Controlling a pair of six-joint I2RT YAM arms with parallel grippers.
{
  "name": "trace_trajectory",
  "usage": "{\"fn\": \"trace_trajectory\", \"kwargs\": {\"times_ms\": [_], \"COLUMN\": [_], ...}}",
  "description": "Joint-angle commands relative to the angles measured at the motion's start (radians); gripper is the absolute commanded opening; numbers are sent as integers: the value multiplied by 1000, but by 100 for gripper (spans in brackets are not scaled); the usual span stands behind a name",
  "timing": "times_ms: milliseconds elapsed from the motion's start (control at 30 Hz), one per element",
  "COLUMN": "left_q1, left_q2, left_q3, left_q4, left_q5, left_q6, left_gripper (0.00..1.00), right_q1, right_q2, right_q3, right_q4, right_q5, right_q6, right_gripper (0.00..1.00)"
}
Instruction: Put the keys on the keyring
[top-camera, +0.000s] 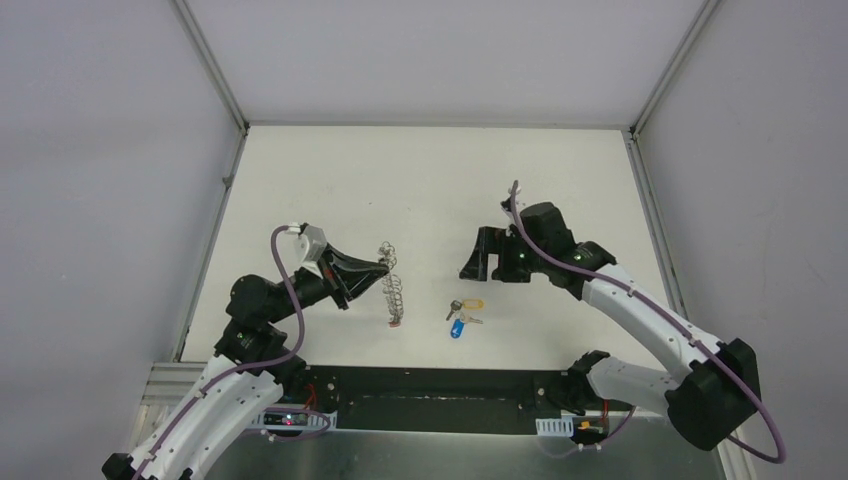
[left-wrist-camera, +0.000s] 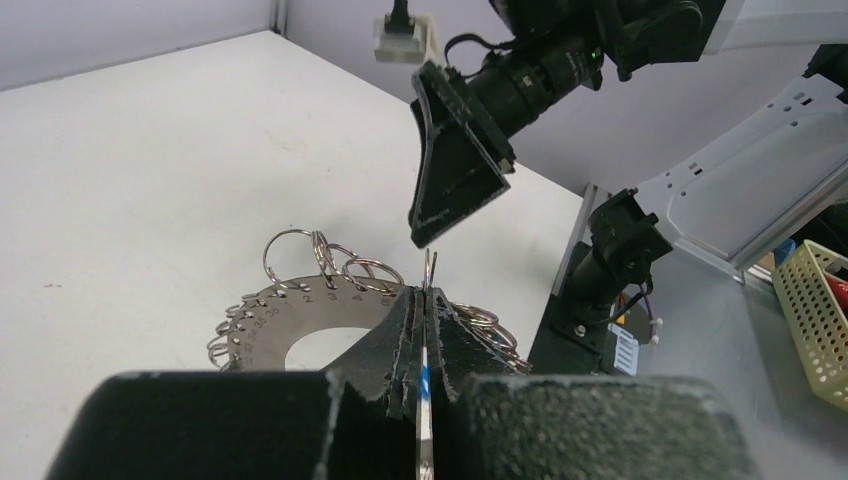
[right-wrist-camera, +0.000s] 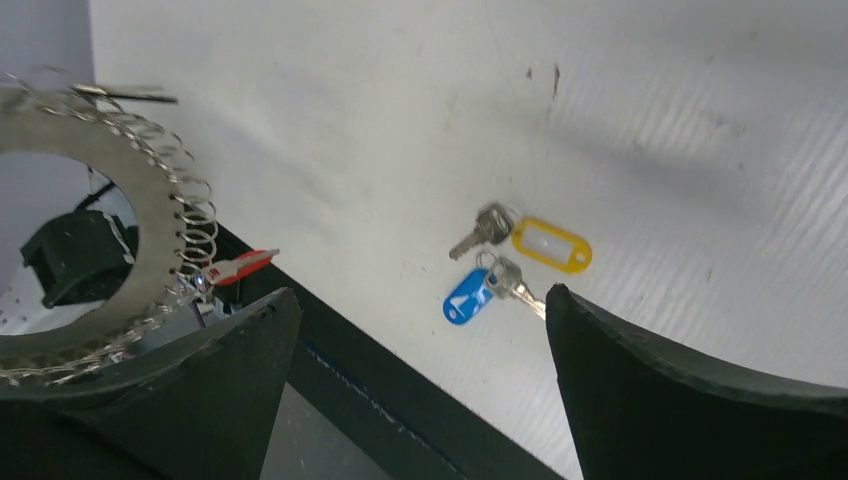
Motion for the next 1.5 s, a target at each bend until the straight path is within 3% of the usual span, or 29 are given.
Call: {"fn": "trace_trajectory", "kwargs": {"times_ms": [0, 167, 400, 567, 733, 1200, 1467], "left_q1": [-10, -10, -10, -10, -10, -10, -10], "left_q2": [-11, -5, -13, -25, -27, -49, -69], "left_q3": [3, -2, -17, -28, -30, -52, -50], "left_q4": [29, 29, 37, 45, 45, 41, 13], "left_q5": [-32, -36, -45, -58, -61, -88, -96], "left_q6": [-7, -21, -34, -47, -50, -58, -57], "left_gripper": [0, 0, 0, 0, 0, 0, 0], "right_q1": [-4, -4, 31, 110, 158, 210, 211], "right_q2": [57, 161, 244, 347, 490, 614, 678], "right_q3": [-15, -24, -11, 64, 174, 299, 314], "right_q4": [-111, -184, -184, -224, -276, -336, -303], "right_q5": [-110, -160, -213, -92, -25, 113, 79], "right_q6": [-3, -10, -46, -114, -177, -276, -283], "right_gripper": [94, 91, 78, 62, 39, 36, 26]}}
